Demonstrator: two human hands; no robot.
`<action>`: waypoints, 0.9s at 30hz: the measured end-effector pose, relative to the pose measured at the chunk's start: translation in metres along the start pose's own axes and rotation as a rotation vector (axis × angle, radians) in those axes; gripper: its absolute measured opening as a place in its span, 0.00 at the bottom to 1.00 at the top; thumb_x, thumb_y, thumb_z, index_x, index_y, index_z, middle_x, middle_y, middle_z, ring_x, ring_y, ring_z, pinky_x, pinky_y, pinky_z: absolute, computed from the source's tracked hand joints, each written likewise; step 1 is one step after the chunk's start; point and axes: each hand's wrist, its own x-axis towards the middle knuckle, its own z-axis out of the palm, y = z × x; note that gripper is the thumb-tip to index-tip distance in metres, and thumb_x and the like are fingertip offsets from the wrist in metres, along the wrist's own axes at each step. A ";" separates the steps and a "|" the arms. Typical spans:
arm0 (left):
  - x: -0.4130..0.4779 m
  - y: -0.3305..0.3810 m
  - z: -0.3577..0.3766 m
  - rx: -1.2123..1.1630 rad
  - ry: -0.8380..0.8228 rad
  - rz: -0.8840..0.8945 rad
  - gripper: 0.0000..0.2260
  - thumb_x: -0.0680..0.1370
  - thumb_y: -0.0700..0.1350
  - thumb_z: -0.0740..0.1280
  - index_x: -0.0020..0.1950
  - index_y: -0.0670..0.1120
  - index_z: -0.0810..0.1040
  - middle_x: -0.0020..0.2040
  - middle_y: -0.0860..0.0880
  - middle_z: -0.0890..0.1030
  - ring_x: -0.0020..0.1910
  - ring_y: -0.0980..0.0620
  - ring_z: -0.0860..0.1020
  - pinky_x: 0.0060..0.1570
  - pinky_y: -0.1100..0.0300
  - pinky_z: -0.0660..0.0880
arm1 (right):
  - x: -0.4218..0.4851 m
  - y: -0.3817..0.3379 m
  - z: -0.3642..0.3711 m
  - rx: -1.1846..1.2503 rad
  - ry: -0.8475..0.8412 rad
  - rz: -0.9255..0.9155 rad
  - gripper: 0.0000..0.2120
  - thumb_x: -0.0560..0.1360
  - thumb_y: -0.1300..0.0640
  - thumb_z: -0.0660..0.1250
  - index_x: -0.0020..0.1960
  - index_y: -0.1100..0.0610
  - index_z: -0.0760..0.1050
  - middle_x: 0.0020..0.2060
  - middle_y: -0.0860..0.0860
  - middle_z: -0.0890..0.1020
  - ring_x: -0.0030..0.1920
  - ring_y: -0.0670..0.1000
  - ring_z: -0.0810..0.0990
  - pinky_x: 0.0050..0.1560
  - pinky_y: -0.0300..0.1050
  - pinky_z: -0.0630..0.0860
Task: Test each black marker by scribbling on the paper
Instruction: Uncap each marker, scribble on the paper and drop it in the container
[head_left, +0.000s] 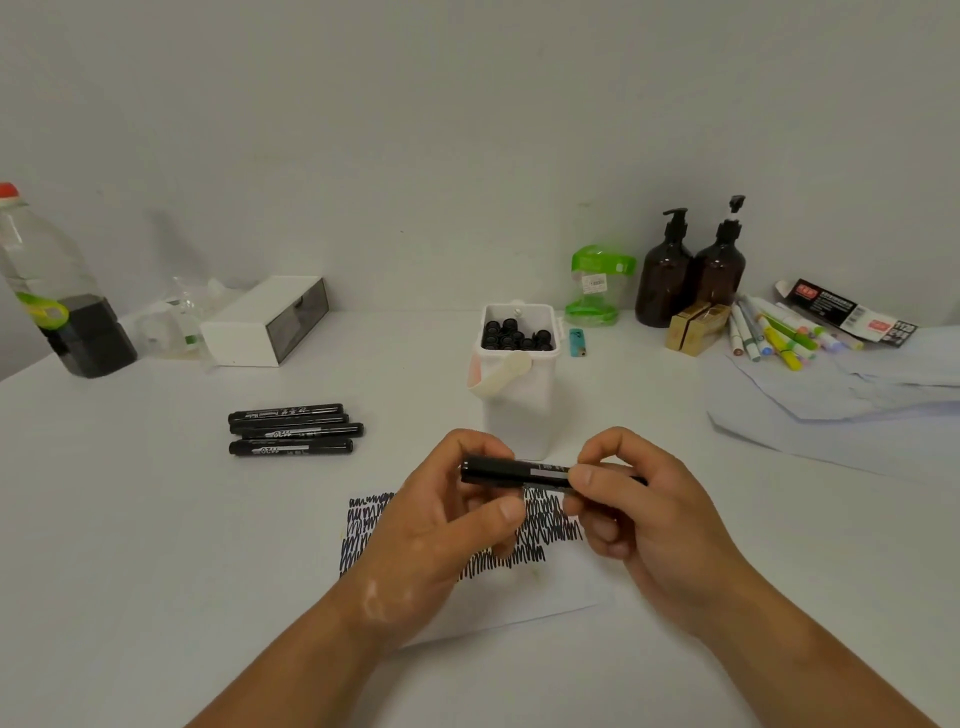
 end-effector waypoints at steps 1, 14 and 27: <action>0.001 -0.001 0.001 0.001 0.009 0.007 0.16 0.73 0.45 0.73 0.57 0.44 0.74 0.39 0.47 0.76 0.37 0.47 0.72 0.40 0.55 0.73 | 0.000 0.002 0.000 0.052 -0.001 0.030 0.03 0.67 0.58 0.71 0.38 0.54 0.77 0.33 0.60 0.80 0.27 0.50 0.67 0.25 0.40 0.62; 0.002 0.003 -0.008 0.152 0.128 -0.015 0.12 0.74 0.54 0.69 0.53 0.50 0.81 0.48 0.44 0.86 0.45 0.50 0.81 0.44 0.59 0.75 | -0.004 0.006 0.002 -0.308 -0.038 -0.071 0.04 0.69 0.54 0.72 0.39 0.55 0.82 0.35 0.59 0.84 0.33 0.50 0.79 0.32 0.44 0.73; -0.004 0.001 -0.010 0.833 0.084 0.017 0.07 0.76 0.53 0.72 0.53 0.60 0.81 0.42 0.58 0.81 0.39 0.60 0.77 0.39 0.71 0.70 | -0.005 0.005 -0.001 -0.347 -0.053 -0.127 0.07 0.78 0.60 0.72 0.47 0.48 0.83 0.30 0.54 0.81 0.27 0.49 0.73 0.29 0.41 0.71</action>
